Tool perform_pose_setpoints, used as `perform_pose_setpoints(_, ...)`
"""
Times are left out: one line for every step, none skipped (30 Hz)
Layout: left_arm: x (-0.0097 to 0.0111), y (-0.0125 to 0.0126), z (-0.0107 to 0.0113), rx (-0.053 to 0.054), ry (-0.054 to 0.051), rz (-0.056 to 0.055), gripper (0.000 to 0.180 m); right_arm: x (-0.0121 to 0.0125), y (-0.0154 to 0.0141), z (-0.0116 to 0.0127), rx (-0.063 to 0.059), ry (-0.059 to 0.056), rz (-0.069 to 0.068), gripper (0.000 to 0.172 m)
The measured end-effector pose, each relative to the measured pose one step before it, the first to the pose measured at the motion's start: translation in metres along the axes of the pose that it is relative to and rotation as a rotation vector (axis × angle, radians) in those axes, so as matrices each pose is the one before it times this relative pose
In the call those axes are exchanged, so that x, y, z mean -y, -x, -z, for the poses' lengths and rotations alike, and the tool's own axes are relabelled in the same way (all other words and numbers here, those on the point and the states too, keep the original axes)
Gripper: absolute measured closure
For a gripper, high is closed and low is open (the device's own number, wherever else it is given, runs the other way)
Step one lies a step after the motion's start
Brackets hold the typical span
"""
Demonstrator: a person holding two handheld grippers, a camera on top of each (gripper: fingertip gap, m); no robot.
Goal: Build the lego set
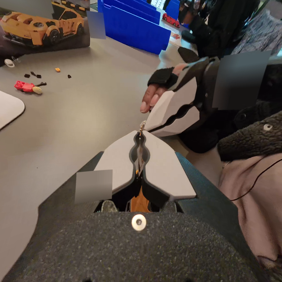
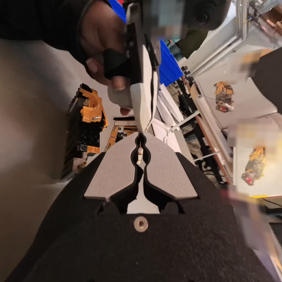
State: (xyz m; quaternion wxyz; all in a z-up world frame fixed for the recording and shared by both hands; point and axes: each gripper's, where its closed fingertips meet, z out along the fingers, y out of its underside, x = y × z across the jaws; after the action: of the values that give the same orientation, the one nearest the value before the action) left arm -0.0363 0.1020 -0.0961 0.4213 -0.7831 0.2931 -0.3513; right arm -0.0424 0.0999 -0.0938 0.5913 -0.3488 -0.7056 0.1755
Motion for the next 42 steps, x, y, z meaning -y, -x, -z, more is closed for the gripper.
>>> perform_pose_setpoints(0.00089,0.00011,0.00069,-0.0096,-0.0074,0.018,0.18,0.0,0.00079,-0.00041,-0.0092,0.0061,0.0309,0.172)
perform_pose_setpoints(0.00046,0.00062,0.00051,-0.0015,-0.0036,0.01,0.18,0.00007,0.00095,-0.00001,-0.0021,0.0039,0.0171,0.172)
perform_pose_setpoints(-0.00037,0.00126,0.00011,0.0069,0.0016,0.0019,0.179,0.00119,-0.00027,0.00056,-0.0018,-0.0059,-0.0013,0.172)
perform_pose_setpoints(-0.00043,0.00025,-0.00017,0.0007,0.0015,-0.0025,0.179,0.00164,-0.00233,0.00097,-0.0076,-0.0123,-0.0181,0.172)
perform_pose_setpoints(-0.00014,-0.00009,-0.00015,-0.0003,0.0007,-0.0005,0.179,0.00077,-0.00289,0.00096,-0.0066,-0.0083,-0.0244,0.172)
perform_pose_setpoints(-0.00023,0.0,-0.00025,0.0025,0.0013,-0.0035,0.179,-0.00049,-0.00329,0.0008,-0.0086,-0.0003,-0.0237,0.172)
perform_pose_setpoints(-0.00031,0.00027,-0.00024,0.0049,0.0024,-0.0061,0.179,-0.00092,-0.0022,-0.00001,-0.005,0.0018,-0.0179,0.17)
perform_pose_setpoints(-0.00026,0.00013,-0.00024,0.006,0.0027,-0.0085,0.18,-0.00048,0.00056,-0.00044,0.0074,0.0018,-0.0123,0.163)
perform_pose_setpoints(-0.00007,-0.00036,-0.00034,0.0035,0.0015,-0.0104,0.18,-0.00034,0.00245,-0.00051,0.017,0.0036,-0.0134,0.162)
perform_pose_setpoints(0.00006,-0.00075,-0.00025,0.003,0.0014,-0.0098,0.18,0.00009,0.00233,-0.00081,0.013,0.0008,-0.0104,0.161)
perform_pose_setpoints(-0.00011,-0.00058,-0.00026,0.0043,0.0027,-0.0125,0.18,-0.0006,0.0011,-0.00072,0.0035,0.0037,-0.003,0.162)
perform_pose_setpoints(-0.00035,-0.00057,-0.00033,0.0058,0.0047,-0.0152,0.18,-0.00134,-0.00004,-0.00015,0.0004,0.006,0.0004,0.162)
perform_pose_setpoints(-0.00021,-0.00106,-0.00044,0.0028,0.0029,-0.0146,0.18,-0.00055,0.00032,-0.00063,0.0027,0.0042,-0.0023,0.163)
perform_pose_setpoints(-0.00011,-0.00063,-0.0005,0.0051,0.0024,-0.0111,0.18,-0.00038,0.0013,-0.00026,0.0084,0.0024,-0.0064,0.165)
perform_pose_setpoints(-0.00054,-0.00007,-0.00037,0.0078,0.0059,-0.0116,0.18,-0.00035,0.00104,-0.00023,0.0057,0.0026,-0.0045,0.166)
perform_pose_setpoints(-0.0004,0.00019,-0.00016,0.0084,0.0043,-0.0108,0.18,-0.00021,0.00021,-0.00013,-0.001,0.0025,0.0041,0.167)
perform_pose_setpoints(0.00024,0.00032,-0.00002,0.006,0.0004,0.0021,0.18,0.00007,-0.00053,-0.00008,-0.0091,0.0026,0.0128,0.167)
perform_pose_setpoints(0.00021,0.00016,-0.00003,0.0012,0.0004,0.0138,0.18,-0.00051,-0.00073,-0.00023,-0.013,0.0042,0.0237,0.168)
perform_pose_setpoints(0.00009,0.0004,0.00009,-0.0017,0.0008,0.0215,0.18,-0.0003,-0.00031,-0.0003,-0.0152,0.0051,0.0307,0.168)
perform_pose_setpoints(0.0001,0.00026,-0.00003,-0.0047,-0.0005,0.0288,0.18,-0.00019,-0.0001,-0.0001,-0.0169,0.0057,0.0358,0.168)
perform_pose_setpoints(0.00042,0.00042,-0.00002,-0.0073,-0.0054,0.0325,0.18,-0.00053,-0.00078,0.00012,-0.0195,0.0046,0.0388,0.169)
perform_pose_setpoints(0.00066,0.00007,0.00005,-0.013,-0.0073,0.0418,0.18,0.00002,-0.00041,0.00046,-0.0191,0.0049,0.0399,0.169)
perform_pose_setpoints(0.00038,-0.0003,0.00016,-0.0198,-0.0062,0.046,0.179,0.00025,-0.00025,0.00049,-0.0165,0.0042,0.0381,0.17)
perform_pose_setpoints(0.00059,-0.00024,0.00033,-0.0237,-0.0089,0.0469,0.18,0.00048,-0.00041,0.00053,-0.0178,0.0019,0.039,0.17)
perform_pose_setpoints(0.00074,-0.00018,0.00038,-0.0263,-0.0105,0.048,0.18,0.00075,-0.00071,0.00045,-0.0208,0.0002,0.0408,0.171)
perform_pose_setpoints(0.00041,-0.00028,0.00013,-0.0253,-0.0087,0.0447,0.18,0.00046,-0.00038,0.00043,-0.0173,0.0024,0.0399,0.172)
perform_pose_setpoints(0.00044,-0.00013,0.00009,-0.0237,-0.0078,0.0408,0.18,0.00035,-0.00033,0.0004,-0.0159,0.0033,0.0379,0.172)
perform_pose_setpoints(0.00006,-0.0001,-0.00012,-0.0209,-0.0055,0.036,0.18,0.00015,0.00001,0.00033,-0.0113,0.0032,0.0324,0.172)
perform_pose_setpoints(-0.00009,0.0001,-0.00009,-0.0169,-0.0037,0.0285,0.18,0.00009,0.00028,0.00033,-0.006,0.0034,0.0249,0.172)
perform_pose_setpoints(0.0001,-0.00012,-0.00009,-0.0148,-0.0044,0.0219,0.18,0.00019,-0.00012,0.0004,-0.0068,0.001,0.0202,0.172)
perform_pose_setpoints(0.00004,-0.00027,-0.00003,-0.0121,-0.0027,0.0168,0.18,0.00033,0.00004,0.00049,-0.0055,-0.0014,0.0166,0.172)
perform_pose_setpoints(-0.00025,0.00008,-0.00029,-0.0075,-0.0002,0.0112,0.18,0.00006,0.00038,0.00051,-0.0002,-0.0004,0.0118,0.172)
perform_pose_setpoints(-0.00021,0.00008,-0.00022,-0.0047,-0.0006,0.0081,0.18,0.00004,0.00027,0.00035,-0.0006,0.0002,0.0093,0.172)
perform_pose_setpoints(-0.00028,0.00019,-0.0002,-0.0037,0.0005,0.0068,0.18,0.00004,0.00032,0.00032,-0.0007,-0.0009,0.0093,0.172)
perform_pose_setpoints(-0.00046,0.00024,-0.00028,-0.0027,0.0017,0.0068,0.18,0.00011,0.00065,0.00044,0.0015,-0.0019,0.0087,0.172)
perform_pose_setpoints(-0.00042,0.00032,-0.00033,-0.0014,0.0008,0.0049,0.18,-0.00009,0.00061,0.00017,0.0019,-0.0009,0.0091,0.172)
perform_pose_setpoints(-0.00049,0.00051,-0.00036,-0.0007,0.0014,0.0051,0.18,-0.0002,0.00071,0.00015,0.0022,-0.0007,0.008,0.172)
perform_pose_setpoints(-0.00031,0.00043,-0.00029,-0.0011,0.0006,0.0054,0.18,-0.00021,0.00067,0.00014,0.0013,-0.0007,0.0082,0.172)
perform_pose_setpoints(-0.00037,0.00058,-0.00029,0.0004,0.001,0.0035,0.18,-0.00018,0.00057,0.00015,0.0015,0.0003,0.009,0.172)
perform_pose_setpoints(-0.00025,0.00045,-0.00026,0.0007,0.001,0.0016,0.18,-0.00007,0.0006,0.00007,0.0009,0.0003,0.0094,0.172)
perform_pose_setpoints(-0.00033,0.00045,-0.00025,0.0018,0.0015,0.0013,0.18,0.00006,0.0005,0.00018,0.0016,-0.0011,0.0064,0.172)
perform_pose_setpoints(0.00029,0.0016,-0.00005,0.0101,-0.0029,0.0015,0.18,0.00029,0.0004,0.00046,0.0027,-0.0031,0.0044,0.172)
